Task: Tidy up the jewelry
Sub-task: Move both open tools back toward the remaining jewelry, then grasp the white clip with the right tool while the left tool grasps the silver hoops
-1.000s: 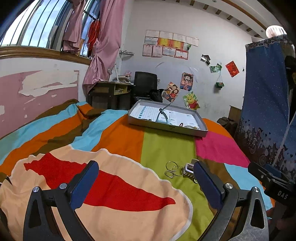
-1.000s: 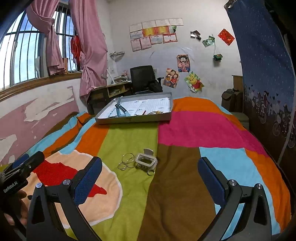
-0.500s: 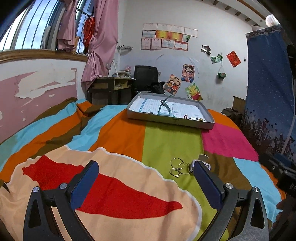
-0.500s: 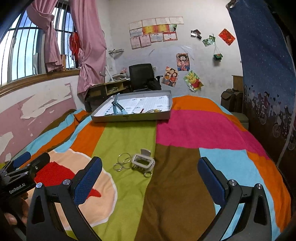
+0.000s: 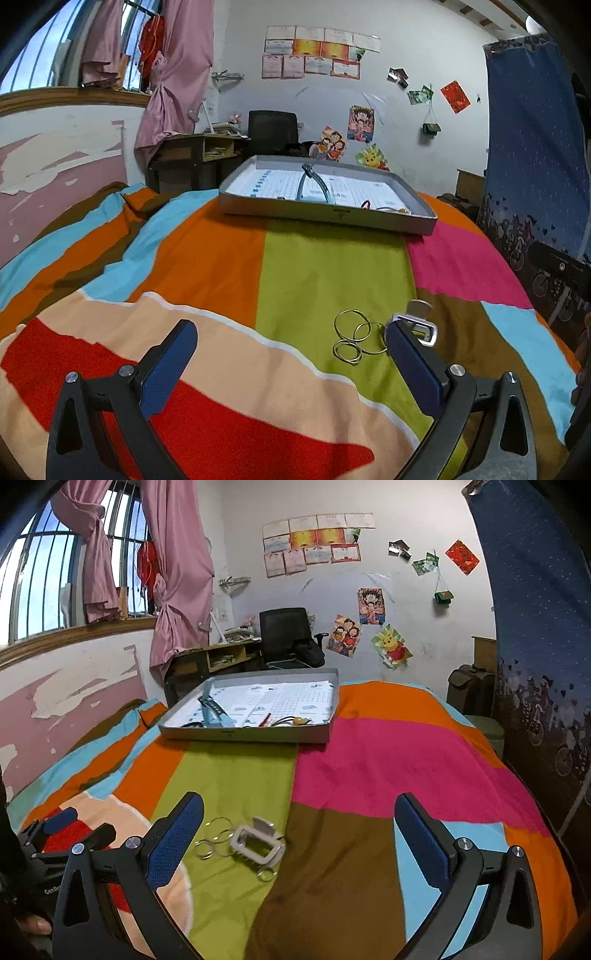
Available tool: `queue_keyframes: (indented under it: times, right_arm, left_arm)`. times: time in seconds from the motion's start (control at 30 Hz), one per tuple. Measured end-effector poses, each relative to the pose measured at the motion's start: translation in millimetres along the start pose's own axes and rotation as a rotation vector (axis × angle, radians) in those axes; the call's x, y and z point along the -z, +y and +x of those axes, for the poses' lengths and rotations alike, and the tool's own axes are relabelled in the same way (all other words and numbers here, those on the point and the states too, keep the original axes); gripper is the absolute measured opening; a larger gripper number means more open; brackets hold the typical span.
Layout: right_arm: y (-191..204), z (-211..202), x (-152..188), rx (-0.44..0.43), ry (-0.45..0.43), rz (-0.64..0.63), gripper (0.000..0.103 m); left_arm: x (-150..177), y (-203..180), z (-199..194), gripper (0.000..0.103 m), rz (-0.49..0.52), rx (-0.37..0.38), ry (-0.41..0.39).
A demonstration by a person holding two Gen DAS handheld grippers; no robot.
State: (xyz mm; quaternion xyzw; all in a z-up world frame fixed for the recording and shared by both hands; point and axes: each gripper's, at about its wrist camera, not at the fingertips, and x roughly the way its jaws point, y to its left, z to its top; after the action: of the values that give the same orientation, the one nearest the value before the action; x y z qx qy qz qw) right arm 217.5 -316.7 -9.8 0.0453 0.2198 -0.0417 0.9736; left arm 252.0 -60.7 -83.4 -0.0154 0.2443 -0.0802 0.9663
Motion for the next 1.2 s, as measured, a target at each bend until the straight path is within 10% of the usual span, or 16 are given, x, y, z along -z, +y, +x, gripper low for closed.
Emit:
queue_keyframes:
  times: [0.33,0.5,0.7,1.2]
  right_arm:
    - [-20,57,7,-0.048,0.09,0.047,0.102]
    - [-14,85,19,-0.097,0.158,0.029,0.101]
    - [-6,117,31,-0.132,0.229,0.01,0.073]
    - [42,166,40,-0.263,0.333,-0.113,0.043]
  left_arm:
    - [6,5,36,0.101,0.016,0.133,0.098]
    - [8,-1,51,0.074,0.036,0.209,0.15]
    - [11,-8,71,0.052,0.038,0.276,0.234]
    - [23,-13,116,0.022,-0.006,0.377,0.427]
